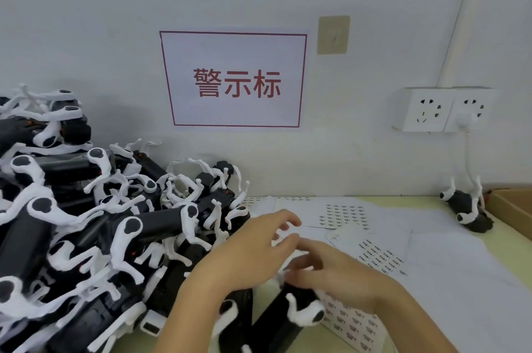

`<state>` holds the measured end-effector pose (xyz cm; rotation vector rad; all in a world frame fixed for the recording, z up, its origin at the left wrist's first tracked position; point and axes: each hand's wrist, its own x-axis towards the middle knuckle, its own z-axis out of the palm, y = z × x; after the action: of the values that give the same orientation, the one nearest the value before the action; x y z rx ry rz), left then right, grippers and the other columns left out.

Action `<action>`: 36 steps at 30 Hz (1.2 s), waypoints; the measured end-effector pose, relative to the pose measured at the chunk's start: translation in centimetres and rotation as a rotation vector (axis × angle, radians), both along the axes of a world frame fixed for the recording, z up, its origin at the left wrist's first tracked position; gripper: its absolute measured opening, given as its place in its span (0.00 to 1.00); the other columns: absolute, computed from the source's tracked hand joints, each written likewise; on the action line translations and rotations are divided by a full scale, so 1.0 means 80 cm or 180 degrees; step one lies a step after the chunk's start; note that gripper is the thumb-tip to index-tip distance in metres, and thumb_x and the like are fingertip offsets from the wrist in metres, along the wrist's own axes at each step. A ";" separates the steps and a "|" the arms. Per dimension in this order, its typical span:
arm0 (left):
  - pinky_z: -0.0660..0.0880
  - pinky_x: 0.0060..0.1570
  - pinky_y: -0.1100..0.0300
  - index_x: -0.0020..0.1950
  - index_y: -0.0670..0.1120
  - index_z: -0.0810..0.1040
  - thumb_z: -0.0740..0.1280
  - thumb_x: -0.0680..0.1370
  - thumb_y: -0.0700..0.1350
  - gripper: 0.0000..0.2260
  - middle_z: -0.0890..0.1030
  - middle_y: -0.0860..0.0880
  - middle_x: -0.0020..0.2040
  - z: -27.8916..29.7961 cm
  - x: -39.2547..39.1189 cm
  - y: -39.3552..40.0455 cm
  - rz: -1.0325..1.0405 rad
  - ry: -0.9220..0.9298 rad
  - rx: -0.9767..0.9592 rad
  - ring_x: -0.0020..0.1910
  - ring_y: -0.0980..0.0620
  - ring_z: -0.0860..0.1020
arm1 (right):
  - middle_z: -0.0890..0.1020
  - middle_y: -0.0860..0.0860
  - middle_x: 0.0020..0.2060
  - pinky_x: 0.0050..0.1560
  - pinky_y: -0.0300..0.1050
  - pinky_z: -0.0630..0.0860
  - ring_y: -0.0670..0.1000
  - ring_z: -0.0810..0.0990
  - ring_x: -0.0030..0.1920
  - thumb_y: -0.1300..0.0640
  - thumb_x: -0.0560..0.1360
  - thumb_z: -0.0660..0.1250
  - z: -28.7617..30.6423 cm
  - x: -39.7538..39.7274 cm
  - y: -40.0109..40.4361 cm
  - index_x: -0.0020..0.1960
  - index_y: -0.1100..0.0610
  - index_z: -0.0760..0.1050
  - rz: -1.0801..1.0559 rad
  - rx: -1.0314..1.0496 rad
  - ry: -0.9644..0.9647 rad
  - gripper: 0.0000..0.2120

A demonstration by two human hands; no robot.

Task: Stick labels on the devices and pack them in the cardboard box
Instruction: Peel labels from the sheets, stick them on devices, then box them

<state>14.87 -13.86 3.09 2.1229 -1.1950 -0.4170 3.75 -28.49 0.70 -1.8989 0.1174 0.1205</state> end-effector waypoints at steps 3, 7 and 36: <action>0.72 0.66 0.51 0.68 0.62 0.69 0.57 0.79 0.67 0.20 0.74 0.57 0.65 -0.006 -0.004 -0.007 -0.0062 0.0095 0.0228 0.63 0.57 0.74 | 0.86 0.56 0.47 0.49 0.45 0.79 0.53 0.85 0.47 0.55 0.75 0.69 -0.005 -0.005 -0.029 0.62 0.45 0.78 -0.0565 0.0474 -0.0110 0.15; 0.75 0.61 0.53 0.70 0.64 0.65 0.62 0.68 0.77 0.34 0.74 0.59 0.60 -0.005 -0.010 -0.007 -0.0152 0.0183 0.0848 0.58 0.59 0.76 | 0.86 0.58 0.48 0.53 0.53 0.79 0.59 0.85 0.50 0.56 0.77 0.71 -0.012 -0.012 -0.061 0.56 0.43 0.82 -0.1269 0.0684 -0.0346 0.11; 0.62 0.33 0.57 0.41 0.41 0.71 0.54 0.80 0.42 0.11 0.69 0.56 0.27 0.001 -0.006 -0.012 0.0755 -0.0097 -0.0615 0.30 0.54 0.64 | 0.83 0.41 0.37 0.28 0.31 0.71 0.39 0.80 0.32 0.54 0.75 0.70 0.019 -0.022 -0.076 0.41 0.47 0.85 -0.2008 -0.0169 -0.0672 0.07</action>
<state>14.40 -14.83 3.14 2.0762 -0.9439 -0.1568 1.96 -34.58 2.24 -1.8301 0.5691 -0.5121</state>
